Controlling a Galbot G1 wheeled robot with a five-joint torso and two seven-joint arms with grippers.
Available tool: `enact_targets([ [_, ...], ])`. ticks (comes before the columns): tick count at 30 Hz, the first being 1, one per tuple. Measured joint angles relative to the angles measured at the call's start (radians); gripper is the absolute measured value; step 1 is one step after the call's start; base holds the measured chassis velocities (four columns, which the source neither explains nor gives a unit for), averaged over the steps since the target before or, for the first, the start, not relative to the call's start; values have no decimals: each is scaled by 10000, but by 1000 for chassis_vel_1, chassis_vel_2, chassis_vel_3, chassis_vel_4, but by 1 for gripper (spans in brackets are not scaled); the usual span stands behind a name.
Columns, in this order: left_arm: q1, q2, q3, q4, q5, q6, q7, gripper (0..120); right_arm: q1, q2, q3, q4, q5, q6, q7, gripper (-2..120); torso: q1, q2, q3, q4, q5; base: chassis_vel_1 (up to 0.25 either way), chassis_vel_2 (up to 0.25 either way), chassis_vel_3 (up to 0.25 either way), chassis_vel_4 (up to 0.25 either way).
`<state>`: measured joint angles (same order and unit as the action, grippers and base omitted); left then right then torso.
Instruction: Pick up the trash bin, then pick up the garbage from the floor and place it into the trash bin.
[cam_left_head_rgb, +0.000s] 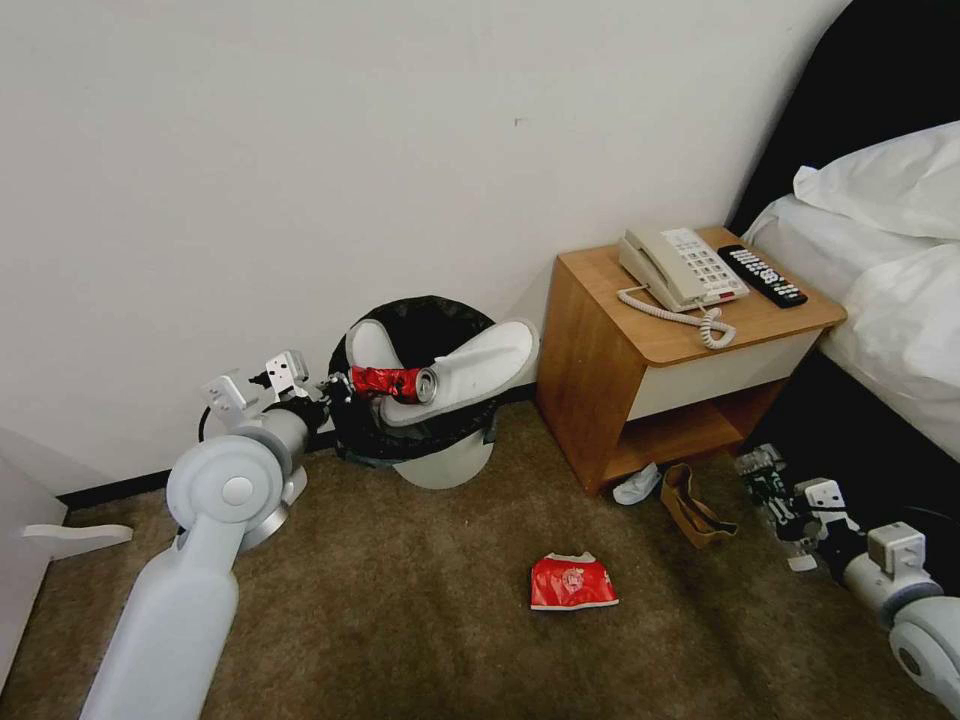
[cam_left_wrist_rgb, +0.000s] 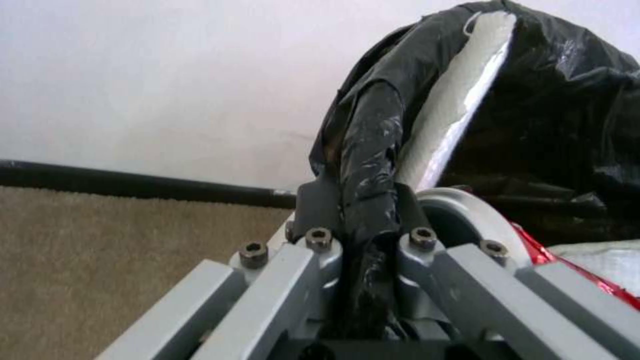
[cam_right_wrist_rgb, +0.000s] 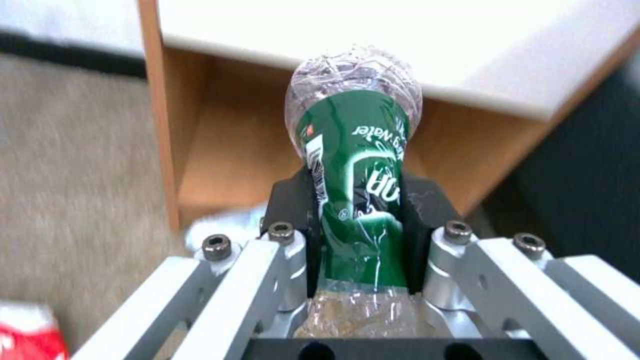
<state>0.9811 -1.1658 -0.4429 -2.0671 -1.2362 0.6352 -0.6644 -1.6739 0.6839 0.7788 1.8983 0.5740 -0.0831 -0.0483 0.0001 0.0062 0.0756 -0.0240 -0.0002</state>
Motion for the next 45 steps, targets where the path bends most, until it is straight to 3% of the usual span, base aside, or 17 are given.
enact_targets([
  [9,107,37,110,5,-85,81,-112,4,-390,-390,914,1839,160,13,212,20,0,0,0,2,1,0,0,0,0],
  [23,142,25,286,53,-74,98,-112,4,-1303,-949,1881,3634,540,89,-14,20,-1,0,1,1,1,0,0,0,0],
  [34,297,84,228,-47,-68,130,-112,4,-1133,-1150,1992,4429,944,122,-189,20,0,0,1,1,2,0,0,0,0],
  [45,521,112,505,-195,-2,190,-77,4,470,-1722,2193,4685,2398,95,-287,19,0,0,1,1,1,0,0,0,0],
])
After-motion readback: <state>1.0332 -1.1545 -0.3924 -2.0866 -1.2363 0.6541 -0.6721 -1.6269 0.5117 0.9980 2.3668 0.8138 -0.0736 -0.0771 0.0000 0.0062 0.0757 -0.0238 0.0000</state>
